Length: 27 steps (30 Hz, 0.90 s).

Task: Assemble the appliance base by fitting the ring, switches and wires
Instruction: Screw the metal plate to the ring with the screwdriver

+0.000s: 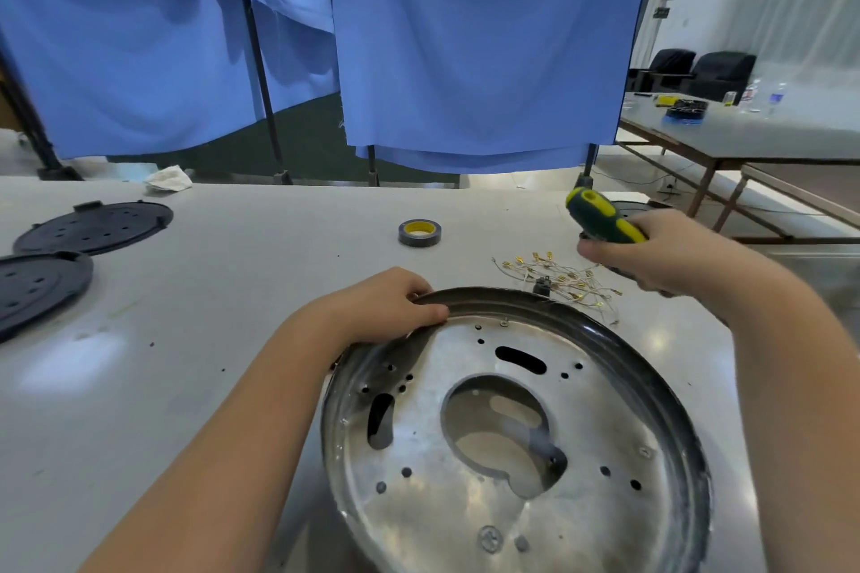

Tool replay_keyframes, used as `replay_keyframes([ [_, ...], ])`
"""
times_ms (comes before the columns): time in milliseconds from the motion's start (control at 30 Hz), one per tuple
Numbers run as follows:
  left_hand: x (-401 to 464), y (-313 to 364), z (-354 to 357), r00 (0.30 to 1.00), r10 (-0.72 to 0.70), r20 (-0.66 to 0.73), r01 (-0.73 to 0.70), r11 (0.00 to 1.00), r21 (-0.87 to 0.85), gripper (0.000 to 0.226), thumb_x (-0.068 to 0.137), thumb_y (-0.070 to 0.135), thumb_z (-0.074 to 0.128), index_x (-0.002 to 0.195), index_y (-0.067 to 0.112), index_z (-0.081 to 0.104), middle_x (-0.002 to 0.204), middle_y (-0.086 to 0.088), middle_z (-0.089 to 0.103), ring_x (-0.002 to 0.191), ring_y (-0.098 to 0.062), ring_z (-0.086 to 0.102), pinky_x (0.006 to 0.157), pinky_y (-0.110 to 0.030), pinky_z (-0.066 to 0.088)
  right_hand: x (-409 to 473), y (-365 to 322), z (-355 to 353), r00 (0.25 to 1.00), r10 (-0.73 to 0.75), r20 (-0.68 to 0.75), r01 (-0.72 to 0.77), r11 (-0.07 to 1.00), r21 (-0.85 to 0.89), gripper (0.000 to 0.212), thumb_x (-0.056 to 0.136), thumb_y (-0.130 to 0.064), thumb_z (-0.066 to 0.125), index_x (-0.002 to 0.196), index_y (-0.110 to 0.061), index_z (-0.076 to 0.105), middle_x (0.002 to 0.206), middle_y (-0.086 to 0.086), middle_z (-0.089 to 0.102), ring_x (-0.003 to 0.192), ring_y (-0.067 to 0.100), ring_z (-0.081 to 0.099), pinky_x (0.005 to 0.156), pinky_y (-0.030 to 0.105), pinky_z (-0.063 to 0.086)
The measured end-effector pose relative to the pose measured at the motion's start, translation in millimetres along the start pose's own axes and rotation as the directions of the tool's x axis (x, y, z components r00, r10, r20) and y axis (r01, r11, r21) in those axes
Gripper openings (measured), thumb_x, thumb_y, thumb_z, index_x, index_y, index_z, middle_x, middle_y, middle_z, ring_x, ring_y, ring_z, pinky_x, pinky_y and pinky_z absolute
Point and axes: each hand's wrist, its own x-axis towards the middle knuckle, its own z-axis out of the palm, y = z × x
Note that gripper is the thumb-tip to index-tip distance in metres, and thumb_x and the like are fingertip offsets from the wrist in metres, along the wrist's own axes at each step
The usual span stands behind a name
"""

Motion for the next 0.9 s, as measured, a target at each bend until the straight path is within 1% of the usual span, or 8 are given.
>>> replay_keyframes([
  [100,0,-3,2,0.999,-0.042,0.024,0.043,0.997,-0.068,0.036,0.085,0.057,0.061,0.087,0.022,0.070,0.085,0.002,0.072,0.081,-0.013,0.068,0.077,-0.029,0.052,-2,3,3,0.992,0.021,0.128,-0.009,0.996,-0.092,0.044,0.078,-0.048,0.071,0.090,-0.008,0.057,0.064,0.007,0.052,0.054,0.016,0.047,0.050,0.025,0.043],
  [167,1,-4,1,0.997,-0.067,0.046,0.071,0.994,-0.084,0.040,0.081,0.060,0.063,0.089,0.022,0.072,0.086,0.002,0.073,0.081,-0.014,0.069,0.082,-0.032,0.054,-4,1,7,0.985,0.001,0.175,0.022,0.992,-0.126,0.042,0.077,-0.045,0.074,0.089,-0.008,0.058,0.061,0.005,0.052,0.053,0.016,0.047,0.050,0.025,0.043],
  [333,-1,-1,-12,0.989,-0.140,0.035,0.144,0.983,-0.117,0.041,0.083,0.058,0.063,0.098,0.020,0.071,0.096,0.001,0.072,0.089,-0.017,0.068,0.092,-0.038,0.051,-6,-12,11,0.980,-0.140,0.139,0.143,0.990,-0.012,0.035,0.074,-0.045,0.077,0.086,-0.015,0.062,0.061,0.004,0.051,0.055,0.016,0.047,0.054,0.028,0.042],
  [400,-3,0,-20,0.990,-0.141,-0.002,0.139,0.975,-0.171,0.041,0.082,0.057,0.064,0.096,0.019,0.073,0.093,0.002,0.074,0.086,-0.016,0.070,0.089,-0.034,0.051,-7,-12,9,0.980,-0.159,0.115,0.159,0.987,0.010,0.036,0.074,-0.047,0.075,0.085,-0.015,0.062,0.061,0.004,0.050,0.055,0.016,0.048,0.054,0.028,0.042],
  [567,-9,0,-37,0.987,-0.149,-0.060,0.121,0.936,-0.330,0.032,0.083,0.049,0.067,0.088,0.018,0.075,0.077,0.004,0.076,0.068,-0.013,0.072,0.058,-0.019,0.052,-7,-6,1,0.988,-0.128,0.091,0.120,0.989,0.086,0.044,0.078,-0.047,0.071,0.083,-0.006,0.056,0.065,0.009,0.045,0.054,0.018,0.042,0.049,0.026,0.036],
  [700,-13,-1,-44,0.991,-0.126,-0.053,0.094,0.907,-0.411,0.031,0.083,0.044,0.069,0.093,0.015,0.073,0.085,-0.002,0.076,0.078,-0.022,0.074,0.070,-0.029,0.058,-7,-4,-2,0.991,-0.107,0.081,0.097,0.987,0.125,0.044,0.077,-0.047,0.072,0.075,-0.009,0.051,0.051,0.000,0.043,0.042,0.013,0.037,0.041,0.022,0.032],
  [833,-17,-2,-45,0.994,-0.107,-0.036,0.076,0.872,-0.484,0.026,0.082,0.040,0.071,0.090,0.015,0.073,0.086,-0.005,0.076,0.077,-0.022,0.074,0.056,-0.025,0.056,-8,-4,1,0.992,-0.093,0.089,0.083,0.991,0.106,0.041,0.079,-0.045,0.070,0.071,-0.010,0.050,0.048,-0.002,0.041,0.038,0.011,0.034,0.039,0.021,0.030],
  [900,-17,-1,-45,0.993,-0.104,-0.048,0.070,0.881,-0.468,0.026,0.082,0.040,0.071,0.091,0.016,0.074,0.087,-0.003,0.076,0.079,-0.022,0.074,0.062,-0.027,0.056,-9,-5,1,0.991,-0.086,0.105,0.075,0.992,0.104,0.040,0.079,-0.044,0.069,0.072,-0.010,0.051,0.053,0.002,0.042,0.041,0.012,0.035,0.041,0.022,0.030],
])
